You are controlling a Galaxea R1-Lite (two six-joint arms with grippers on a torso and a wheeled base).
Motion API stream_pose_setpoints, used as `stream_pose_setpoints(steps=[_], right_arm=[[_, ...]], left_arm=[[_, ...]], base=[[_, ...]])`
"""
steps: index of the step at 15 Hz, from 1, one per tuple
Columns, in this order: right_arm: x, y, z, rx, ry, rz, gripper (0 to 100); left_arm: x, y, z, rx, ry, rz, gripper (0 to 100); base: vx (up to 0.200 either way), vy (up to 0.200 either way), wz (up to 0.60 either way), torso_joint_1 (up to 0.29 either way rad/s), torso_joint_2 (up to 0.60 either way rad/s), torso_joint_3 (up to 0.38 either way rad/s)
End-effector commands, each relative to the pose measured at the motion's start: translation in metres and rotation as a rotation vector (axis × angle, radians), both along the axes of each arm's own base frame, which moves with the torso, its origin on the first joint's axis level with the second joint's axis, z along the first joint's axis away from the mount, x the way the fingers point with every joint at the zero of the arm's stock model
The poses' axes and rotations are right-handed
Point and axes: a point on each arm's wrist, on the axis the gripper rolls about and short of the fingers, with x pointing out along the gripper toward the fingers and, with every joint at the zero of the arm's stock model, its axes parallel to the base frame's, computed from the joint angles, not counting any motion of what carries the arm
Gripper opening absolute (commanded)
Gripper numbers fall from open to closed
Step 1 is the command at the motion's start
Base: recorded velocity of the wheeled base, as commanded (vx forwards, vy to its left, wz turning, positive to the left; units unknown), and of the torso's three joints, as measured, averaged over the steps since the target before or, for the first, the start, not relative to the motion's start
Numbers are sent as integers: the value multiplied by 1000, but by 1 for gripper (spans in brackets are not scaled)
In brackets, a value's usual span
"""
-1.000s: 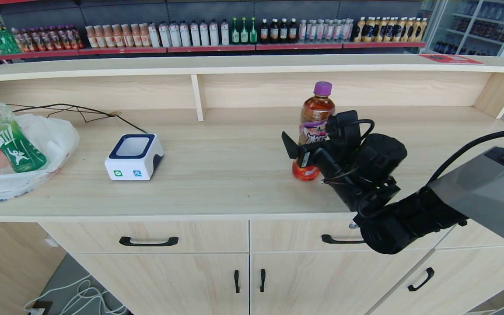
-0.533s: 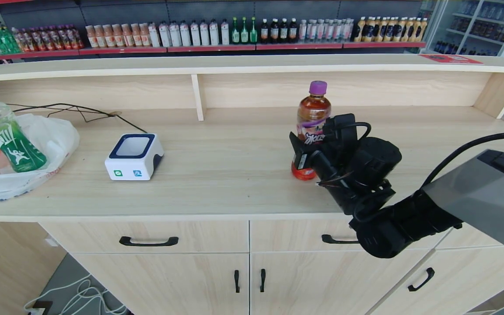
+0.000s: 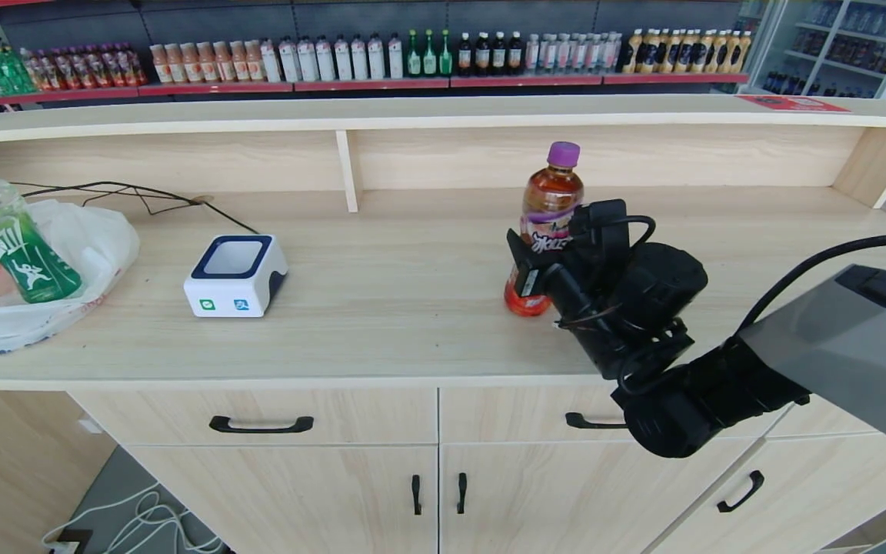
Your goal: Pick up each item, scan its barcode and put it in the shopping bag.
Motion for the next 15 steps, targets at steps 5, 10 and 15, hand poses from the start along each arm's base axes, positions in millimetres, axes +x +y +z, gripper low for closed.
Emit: stream_pose_setpoints(steps=[5, 10, 15], right_arm=[[-13, -6, 19, 21, -39, 7, 0], [-56, -1, 47, 48, -79, 82, 0], [-107, -13, 62, 76, -114, 145, 0]], left_arm=[[0, 0, 0, 1, 0, 0, 100], [0, 0, 0, -1, 0, 0, 100], [0, 0, 0, -1, 0, 0, 100]], base=[[0, 0, 0, 0, 0, 0], [0, 0, 0, 0, 0, 0], [0, 0, 0, 0, 0, 0]])
